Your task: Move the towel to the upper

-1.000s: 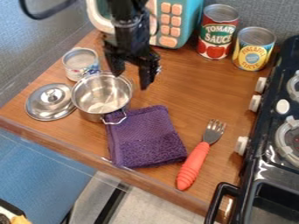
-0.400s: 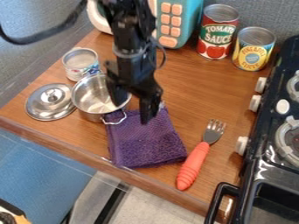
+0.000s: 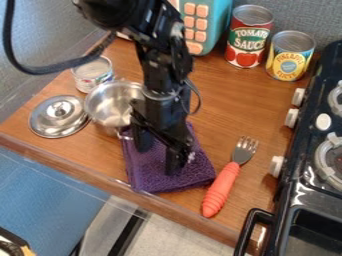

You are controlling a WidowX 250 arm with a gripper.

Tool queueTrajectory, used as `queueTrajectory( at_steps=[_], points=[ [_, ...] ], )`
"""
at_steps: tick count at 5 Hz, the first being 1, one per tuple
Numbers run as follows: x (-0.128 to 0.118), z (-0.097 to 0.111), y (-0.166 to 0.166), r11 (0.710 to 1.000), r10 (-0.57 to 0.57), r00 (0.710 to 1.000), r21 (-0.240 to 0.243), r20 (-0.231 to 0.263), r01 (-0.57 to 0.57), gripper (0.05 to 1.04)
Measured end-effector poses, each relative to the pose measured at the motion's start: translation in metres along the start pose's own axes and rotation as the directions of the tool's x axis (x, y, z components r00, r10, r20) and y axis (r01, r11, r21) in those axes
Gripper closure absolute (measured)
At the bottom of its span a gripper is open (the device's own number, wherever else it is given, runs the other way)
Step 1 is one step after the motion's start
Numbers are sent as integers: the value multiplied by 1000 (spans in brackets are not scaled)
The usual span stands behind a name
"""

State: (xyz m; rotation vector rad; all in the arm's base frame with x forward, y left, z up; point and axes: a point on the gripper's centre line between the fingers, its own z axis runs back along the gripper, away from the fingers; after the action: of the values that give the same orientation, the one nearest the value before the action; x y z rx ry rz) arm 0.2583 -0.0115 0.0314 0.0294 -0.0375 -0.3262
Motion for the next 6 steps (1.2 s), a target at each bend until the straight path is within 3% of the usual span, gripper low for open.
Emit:
queueTrajectory(
  at_steps=[2, 3, 4, 6],
  points=[
    [0, 3, -14, 999, -41, 999, 20, 12, 40, 83],
    [-1, -4, -12, 999, -37, 999, 30, -12, 37, 83],
    [13, -10, -3, 998, -34, 999, 58, -20, 35, 83],
    [72, -19, 21, 998, 5, 1000, 69, -18, -3, 83]
  ],
)
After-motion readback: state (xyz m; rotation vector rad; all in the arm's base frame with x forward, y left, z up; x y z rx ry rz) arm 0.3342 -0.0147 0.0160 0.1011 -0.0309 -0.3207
